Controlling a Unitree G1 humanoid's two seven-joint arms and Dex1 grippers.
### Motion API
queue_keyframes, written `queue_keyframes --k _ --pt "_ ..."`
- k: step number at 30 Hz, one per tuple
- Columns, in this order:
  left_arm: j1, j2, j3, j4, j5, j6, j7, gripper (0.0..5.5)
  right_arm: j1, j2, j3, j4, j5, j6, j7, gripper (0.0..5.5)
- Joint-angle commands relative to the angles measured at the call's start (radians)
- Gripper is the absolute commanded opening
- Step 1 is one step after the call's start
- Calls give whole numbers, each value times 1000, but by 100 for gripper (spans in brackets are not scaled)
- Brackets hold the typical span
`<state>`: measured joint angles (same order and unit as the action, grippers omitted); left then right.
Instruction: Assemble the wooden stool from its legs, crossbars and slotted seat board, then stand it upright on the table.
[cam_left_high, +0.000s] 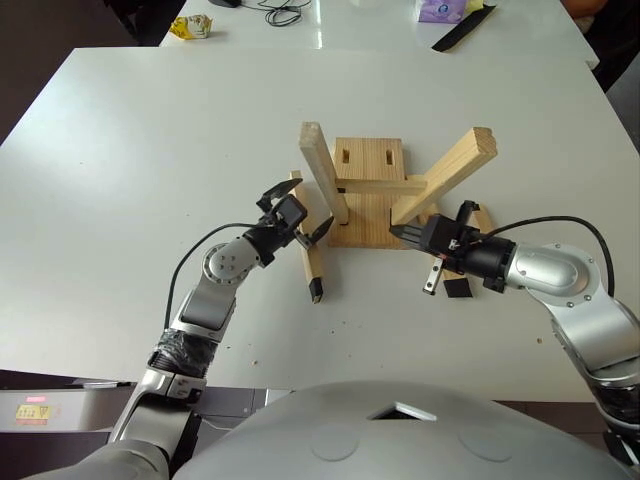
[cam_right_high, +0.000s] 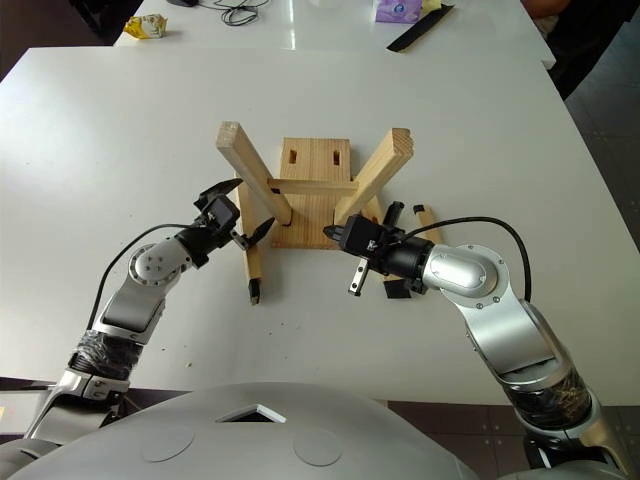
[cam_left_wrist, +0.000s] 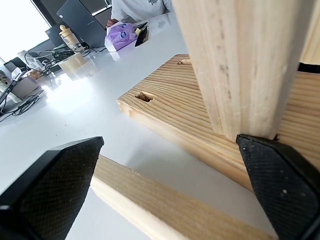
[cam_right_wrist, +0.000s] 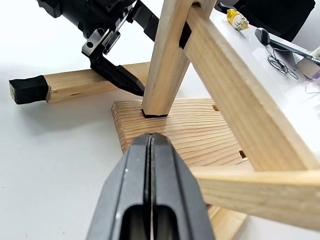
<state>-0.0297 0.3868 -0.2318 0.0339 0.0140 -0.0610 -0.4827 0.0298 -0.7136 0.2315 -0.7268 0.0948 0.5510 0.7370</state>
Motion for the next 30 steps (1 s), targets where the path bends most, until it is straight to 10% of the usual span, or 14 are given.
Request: queue_keyframes --k 1,30 --pt "66 33 -11 95 41 33 -15 492 -14 -12 -12 0 13 10 9 2" --pt "-6 73 -1 105 47 60 -75 492 -2 -7 -7 -12 -4 13 -33 2"
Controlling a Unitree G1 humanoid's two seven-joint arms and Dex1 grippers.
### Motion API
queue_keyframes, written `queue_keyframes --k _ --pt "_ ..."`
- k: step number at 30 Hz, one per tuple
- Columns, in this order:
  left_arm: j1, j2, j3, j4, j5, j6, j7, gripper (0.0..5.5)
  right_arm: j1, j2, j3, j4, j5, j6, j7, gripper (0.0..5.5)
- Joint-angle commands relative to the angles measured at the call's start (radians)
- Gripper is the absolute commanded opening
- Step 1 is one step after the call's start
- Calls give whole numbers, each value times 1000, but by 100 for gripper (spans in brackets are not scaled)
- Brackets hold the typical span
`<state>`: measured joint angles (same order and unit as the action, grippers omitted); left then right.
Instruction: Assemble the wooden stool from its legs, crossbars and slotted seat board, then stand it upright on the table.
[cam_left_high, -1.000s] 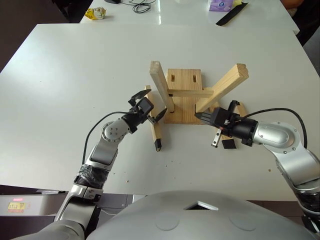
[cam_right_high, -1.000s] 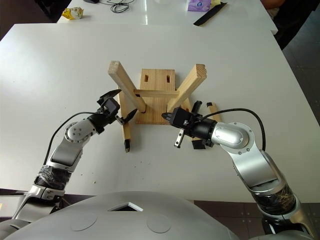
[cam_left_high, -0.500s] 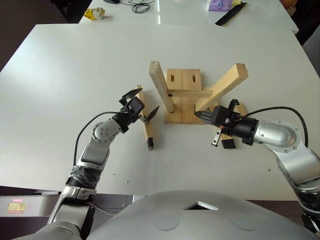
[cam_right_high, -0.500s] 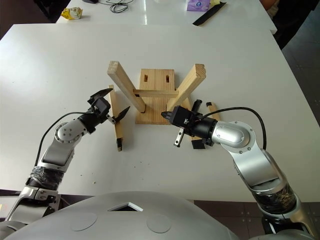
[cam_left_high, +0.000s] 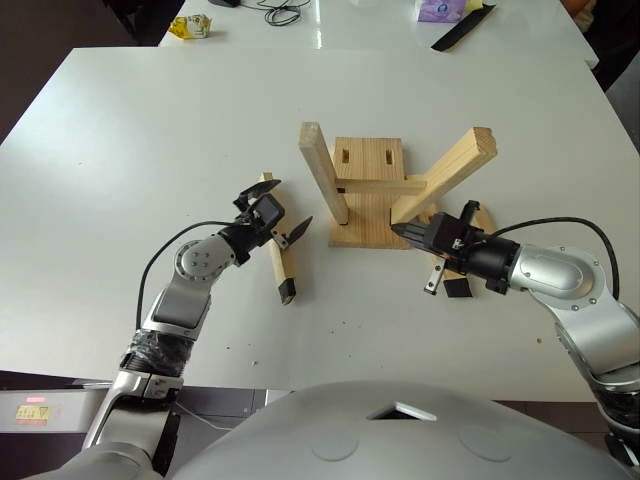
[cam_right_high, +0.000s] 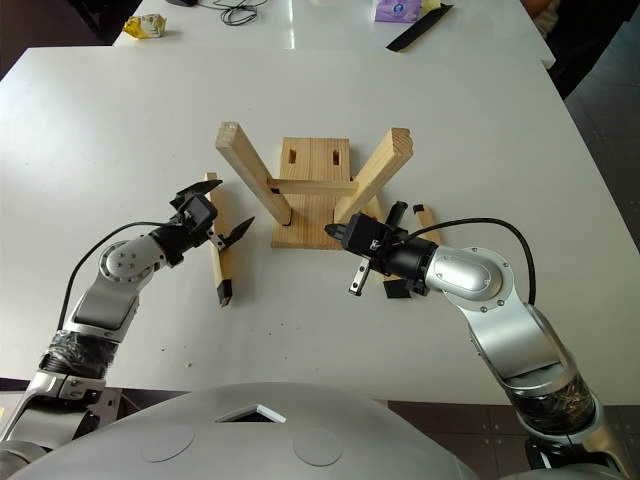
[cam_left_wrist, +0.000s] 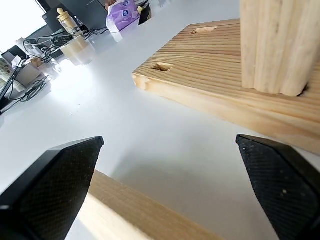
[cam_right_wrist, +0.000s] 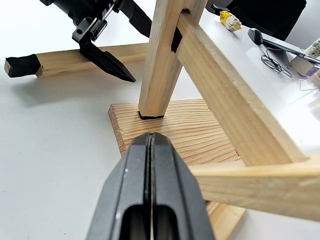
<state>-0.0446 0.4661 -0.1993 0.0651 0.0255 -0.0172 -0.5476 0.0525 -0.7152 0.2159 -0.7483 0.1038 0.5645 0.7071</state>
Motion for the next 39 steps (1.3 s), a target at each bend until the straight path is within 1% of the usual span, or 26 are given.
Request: queue_keyframes --k 1,4,9,15,21,33,39 --pt "7 -9 -37 83 34 14 -16 492 -28 -5 10 12 -15 -2 -3 2" --pt "14 -5 -32 86 27 16 -19 492 -34 -6 12 15 -15 -3 -2 2" --pt "33 20 27 41 -24 38 -28 492 -26 -5 7 8 -12 1 -8 2" --pt "78 121 60 51 -3 -7 -84 492 -16 -5 -4 4 -16 -2 -26 2" --pt "55 178 89 131 3 -62 -107 492 -12 -8 -10 2 -15 -4 -35 2" --pt "-31 184 130 333 28 -118 -47 492 74 -61 -34 4 -13 -40 -5 2" --pt "-47 173 127 375 34 -128 -21 492 78 -62 -34 14 -17 -56 -3 2"
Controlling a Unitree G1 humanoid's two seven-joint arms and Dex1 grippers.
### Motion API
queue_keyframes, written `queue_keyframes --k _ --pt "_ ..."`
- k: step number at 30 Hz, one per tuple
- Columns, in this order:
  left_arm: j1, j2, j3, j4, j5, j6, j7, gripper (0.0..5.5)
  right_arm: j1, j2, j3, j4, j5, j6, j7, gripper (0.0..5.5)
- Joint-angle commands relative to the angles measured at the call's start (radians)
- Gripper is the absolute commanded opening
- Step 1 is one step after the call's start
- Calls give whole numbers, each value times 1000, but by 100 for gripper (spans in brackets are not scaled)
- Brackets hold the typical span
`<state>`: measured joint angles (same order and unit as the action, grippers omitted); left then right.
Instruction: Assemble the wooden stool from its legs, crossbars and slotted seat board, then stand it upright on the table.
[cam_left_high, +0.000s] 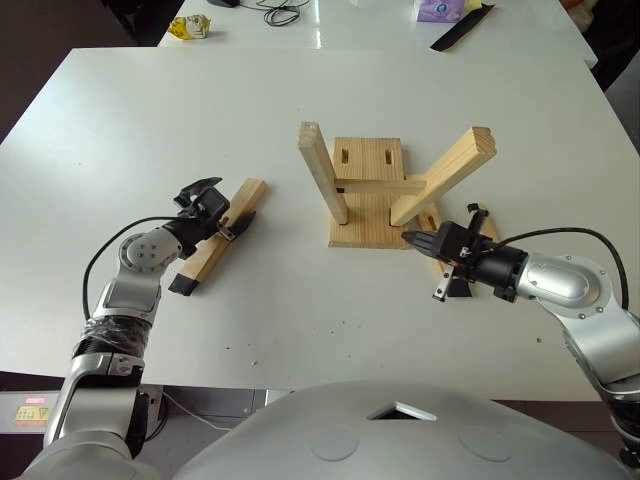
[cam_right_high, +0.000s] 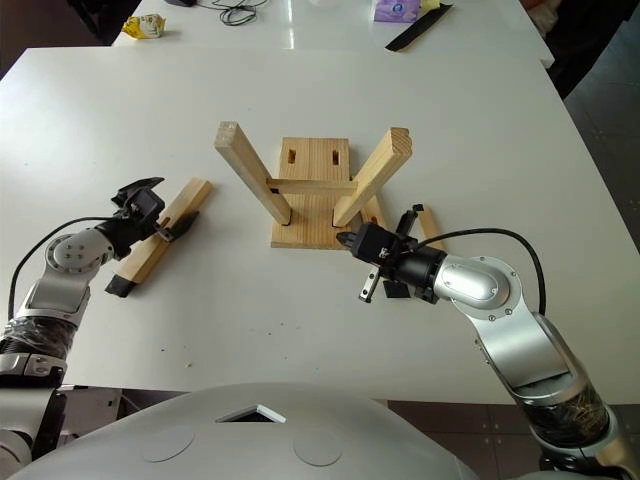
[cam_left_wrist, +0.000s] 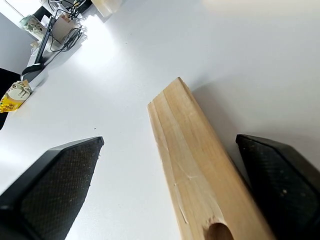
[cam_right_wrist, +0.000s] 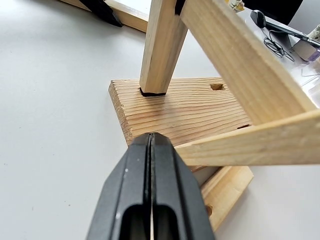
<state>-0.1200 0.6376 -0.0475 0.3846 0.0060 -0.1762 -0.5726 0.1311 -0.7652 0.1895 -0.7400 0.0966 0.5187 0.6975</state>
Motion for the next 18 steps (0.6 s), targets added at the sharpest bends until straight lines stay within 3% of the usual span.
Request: queue_keyframes --k 1,9,18 --pt "26 4 -24 65 55 28 6 492 0 -13 -8 7 -11 -12 6 2" --pt "-15 39 -1 125 67 14 30 492 74 -62 -25 52 -22 -52 29 2" --pt "-110 -8 17 -51 23 75 35 492 89 -69 -12 204 -103 -169 27 2"
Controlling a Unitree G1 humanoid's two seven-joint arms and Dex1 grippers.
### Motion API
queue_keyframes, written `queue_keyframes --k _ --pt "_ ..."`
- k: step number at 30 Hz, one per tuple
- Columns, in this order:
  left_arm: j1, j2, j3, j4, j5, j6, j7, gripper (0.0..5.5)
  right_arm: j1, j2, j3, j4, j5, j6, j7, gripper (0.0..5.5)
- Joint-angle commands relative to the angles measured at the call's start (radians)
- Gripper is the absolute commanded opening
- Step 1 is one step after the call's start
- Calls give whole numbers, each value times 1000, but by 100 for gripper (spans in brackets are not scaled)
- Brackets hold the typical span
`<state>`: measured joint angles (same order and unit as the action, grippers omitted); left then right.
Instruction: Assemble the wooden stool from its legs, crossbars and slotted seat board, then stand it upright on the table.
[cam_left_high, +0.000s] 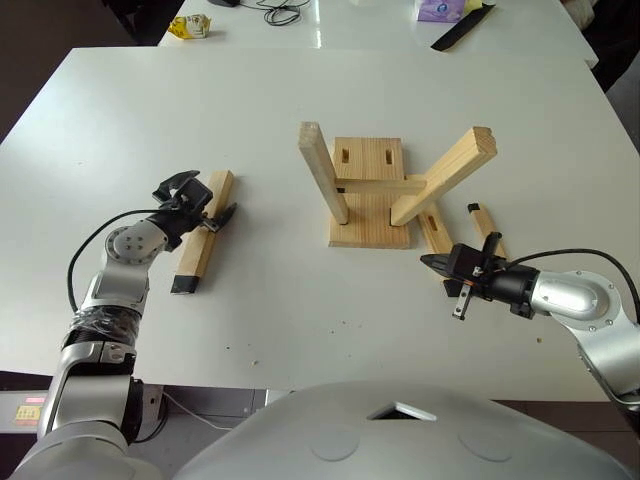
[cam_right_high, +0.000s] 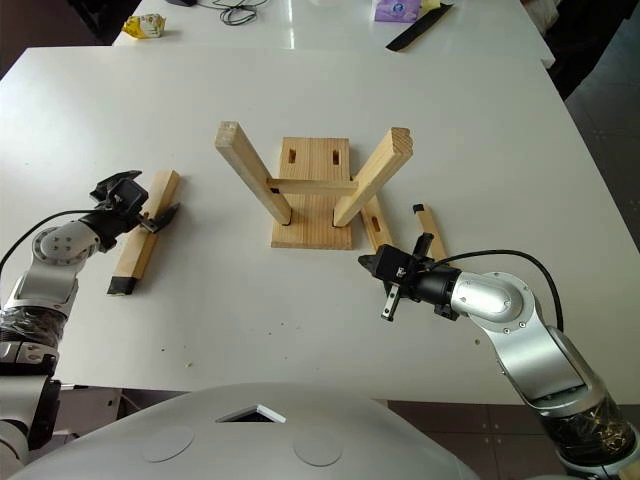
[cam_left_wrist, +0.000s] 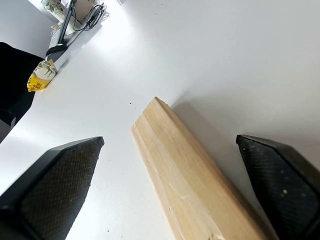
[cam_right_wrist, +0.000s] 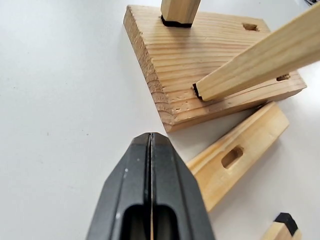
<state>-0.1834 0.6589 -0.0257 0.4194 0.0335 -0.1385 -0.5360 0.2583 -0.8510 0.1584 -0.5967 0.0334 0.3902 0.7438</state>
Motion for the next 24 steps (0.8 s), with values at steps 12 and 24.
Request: queue_keyframes --k 12,24 --pt "-41 -103 -21 -195 9 96 14 492 -123 85 106 307 -228 -212 -99 2" --pt "-84 -164 1 -161 -31 152 26 474 -146 86 87 479 -318 -300 -157 0"
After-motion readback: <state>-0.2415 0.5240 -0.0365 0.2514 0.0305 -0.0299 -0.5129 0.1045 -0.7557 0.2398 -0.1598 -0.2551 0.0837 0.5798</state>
